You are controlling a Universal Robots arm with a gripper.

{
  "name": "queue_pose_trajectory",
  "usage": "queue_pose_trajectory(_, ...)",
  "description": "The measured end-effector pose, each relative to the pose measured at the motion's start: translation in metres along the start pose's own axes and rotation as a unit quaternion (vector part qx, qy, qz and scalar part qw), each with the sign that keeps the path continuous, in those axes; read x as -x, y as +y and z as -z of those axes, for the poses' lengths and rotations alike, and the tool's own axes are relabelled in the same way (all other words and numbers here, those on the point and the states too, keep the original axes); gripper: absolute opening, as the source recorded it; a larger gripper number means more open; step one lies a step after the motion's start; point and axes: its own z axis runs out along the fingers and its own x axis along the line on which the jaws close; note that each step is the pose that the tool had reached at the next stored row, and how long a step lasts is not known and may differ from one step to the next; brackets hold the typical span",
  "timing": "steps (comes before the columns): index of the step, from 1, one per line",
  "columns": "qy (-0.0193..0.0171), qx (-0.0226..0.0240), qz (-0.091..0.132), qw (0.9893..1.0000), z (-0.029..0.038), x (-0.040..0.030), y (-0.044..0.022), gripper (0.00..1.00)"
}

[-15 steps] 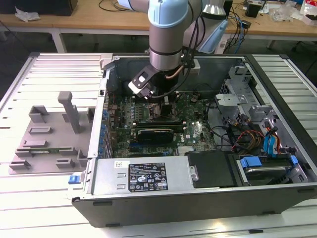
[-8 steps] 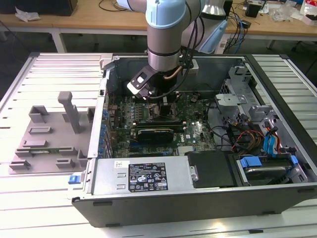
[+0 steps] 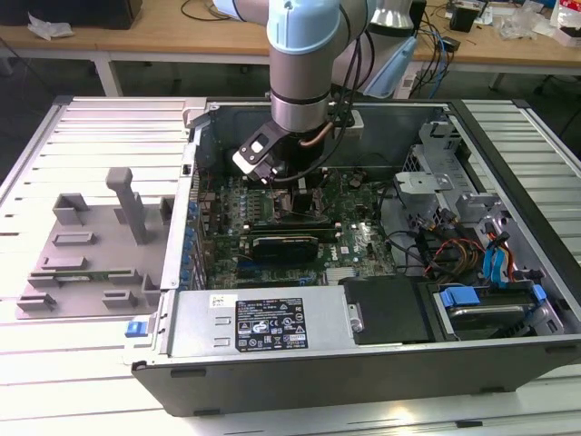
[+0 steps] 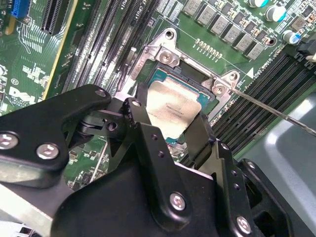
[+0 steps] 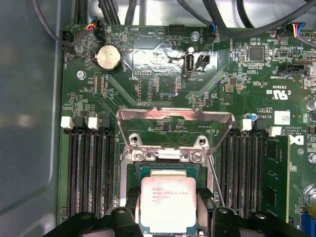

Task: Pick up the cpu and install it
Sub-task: 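Place the cpu into insertion slot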

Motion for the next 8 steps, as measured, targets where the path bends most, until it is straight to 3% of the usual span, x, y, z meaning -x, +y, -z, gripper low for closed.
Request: queue_pose_trajectory(8, -0.0002, 0.0, -0.004, 1.0, -0.0001, 0.0, 0.0, 0.54)
